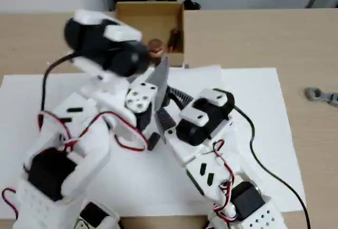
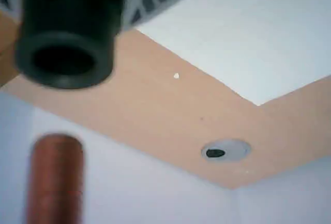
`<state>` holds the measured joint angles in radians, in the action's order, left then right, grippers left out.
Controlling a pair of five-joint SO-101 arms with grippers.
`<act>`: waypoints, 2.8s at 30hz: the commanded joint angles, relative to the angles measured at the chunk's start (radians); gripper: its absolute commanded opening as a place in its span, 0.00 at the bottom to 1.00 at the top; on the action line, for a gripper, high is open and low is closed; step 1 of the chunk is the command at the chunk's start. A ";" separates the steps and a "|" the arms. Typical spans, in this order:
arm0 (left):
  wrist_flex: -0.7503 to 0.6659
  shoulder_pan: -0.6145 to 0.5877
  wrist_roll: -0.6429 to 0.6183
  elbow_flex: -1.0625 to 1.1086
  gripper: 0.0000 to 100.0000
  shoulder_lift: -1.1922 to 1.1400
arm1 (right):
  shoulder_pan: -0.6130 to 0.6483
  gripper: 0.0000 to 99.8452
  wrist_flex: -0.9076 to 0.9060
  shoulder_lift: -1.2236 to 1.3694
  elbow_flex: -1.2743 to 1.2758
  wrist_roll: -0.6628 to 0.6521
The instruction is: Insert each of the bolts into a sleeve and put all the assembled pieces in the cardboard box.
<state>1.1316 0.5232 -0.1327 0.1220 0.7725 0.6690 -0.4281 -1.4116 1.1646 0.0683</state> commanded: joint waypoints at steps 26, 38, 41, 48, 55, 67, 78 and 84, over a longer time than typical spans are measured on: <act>0.230 0.006 -0.147 -0.277 0.01 -0.129 | -0.005 0.00 0.016 0.004 -0.008 0.011; 0.167 0.009 -0.176 -0.200 0.01 -0.129 | -0.005 0.00 0.016 0.004 -0.008 0.011; 0.164 0.009 -0.176 -0.180 0.01 -0.129 | -0.005 0.00 0.016 0.004 -0.008 0.011; 0.127 0.009 -0.175 -0.101 0.01 -0.129 | -0.005 0.00 0.016 -0.001 -0.008 0.011; 0.129 0.009 -0.170 -0.093 0.01 -0.123 | -0.005 0.00 0.016 -0.002 -0.009 0.011; 0.192 0.009 -0.118 -0.091 0.01 -0.054 | -0.005 0.00 0.016 -0.001 -0.011 0.011; 0.190 0.071 -0.112 -0.094 0.01 -0.054 | -0.005 0.00 0.016 -0.001 -0.014 0.011; 0.169 0.101 -0.092 -0.093 0.01 -0.055 | -0.007 0.00 0.016 0.001 -0.015 0.011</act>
<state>1.3218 0.5907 -0.2294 0.0361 0.6912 0.6674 -0.4281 -1.4147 1.1661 0.0713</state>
